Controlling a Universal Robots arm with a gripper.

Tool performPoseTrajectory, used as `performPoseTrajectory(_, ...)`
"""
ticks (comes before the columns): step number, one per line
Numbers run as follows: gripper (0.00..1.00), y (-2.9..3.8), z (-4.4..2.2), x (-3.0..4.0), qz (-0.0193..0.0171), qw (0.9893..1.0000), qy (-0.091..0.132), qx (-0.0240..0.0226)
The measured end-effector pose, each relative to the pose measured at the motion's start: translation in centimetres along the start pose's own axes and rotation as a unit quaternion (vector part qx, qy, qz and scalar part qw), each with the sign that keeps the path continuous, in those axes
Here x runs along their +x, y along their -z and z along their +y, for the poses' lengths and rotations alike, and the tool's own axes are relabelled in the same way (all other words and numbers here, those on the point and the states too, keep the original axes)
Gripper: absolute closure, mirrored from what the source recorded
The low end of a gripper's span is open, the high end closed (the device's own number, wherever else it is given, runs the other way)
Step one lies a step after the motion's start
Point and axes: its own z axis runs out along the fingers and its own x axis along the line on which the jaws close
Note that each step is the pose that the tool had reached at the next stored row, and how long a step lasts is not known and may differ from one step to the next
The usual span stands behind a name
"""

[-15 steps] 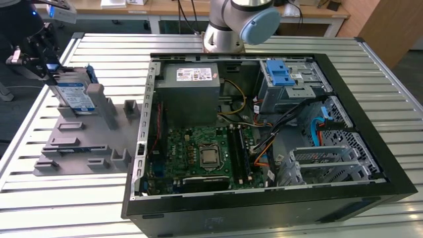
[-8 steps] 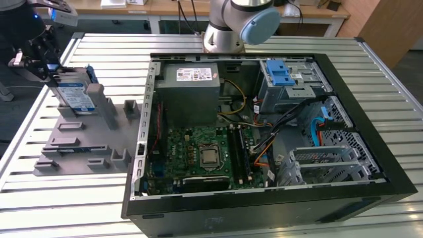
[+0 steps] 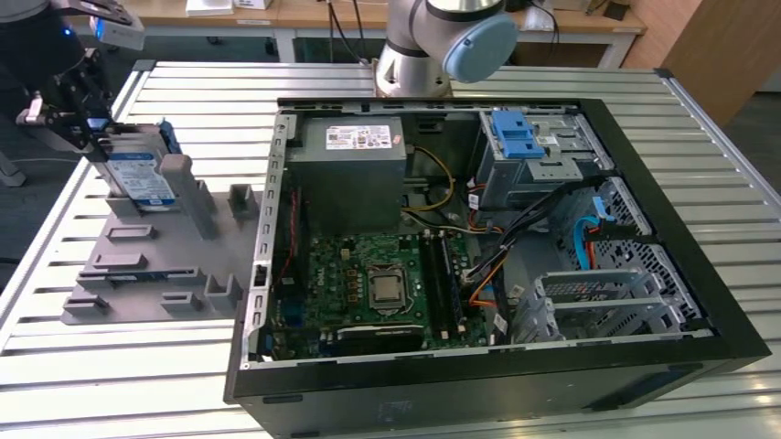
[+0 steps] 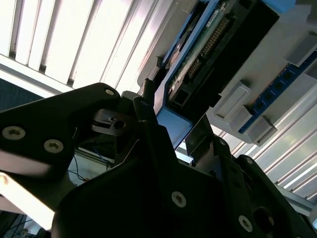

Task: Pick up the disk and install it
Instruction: 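Pick up the disk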

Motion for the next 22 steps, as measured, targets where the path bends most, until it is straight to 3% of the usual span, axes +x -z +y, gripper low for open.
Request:
performPoseTrajectory(13, 0.49, -0.13, 0.14, 0.01, 0.0001, 1.0, 0.004, -0.0001)
performPoseTrajectory(15, 0.51, -0.13, 0.14, 0.01, 0.0001, 1.0, 0.004, -0.0001)
performPoseTrajectory(16, 0.58, -0.13, 0.14, 0.01, 0.0001, 1.0, 0.004, -0.0001)
performPoseTrajectory(22, 0.64, -0.12, 0.14, 0.01, 0.0001, 1.0, 0.004, -0.0002)
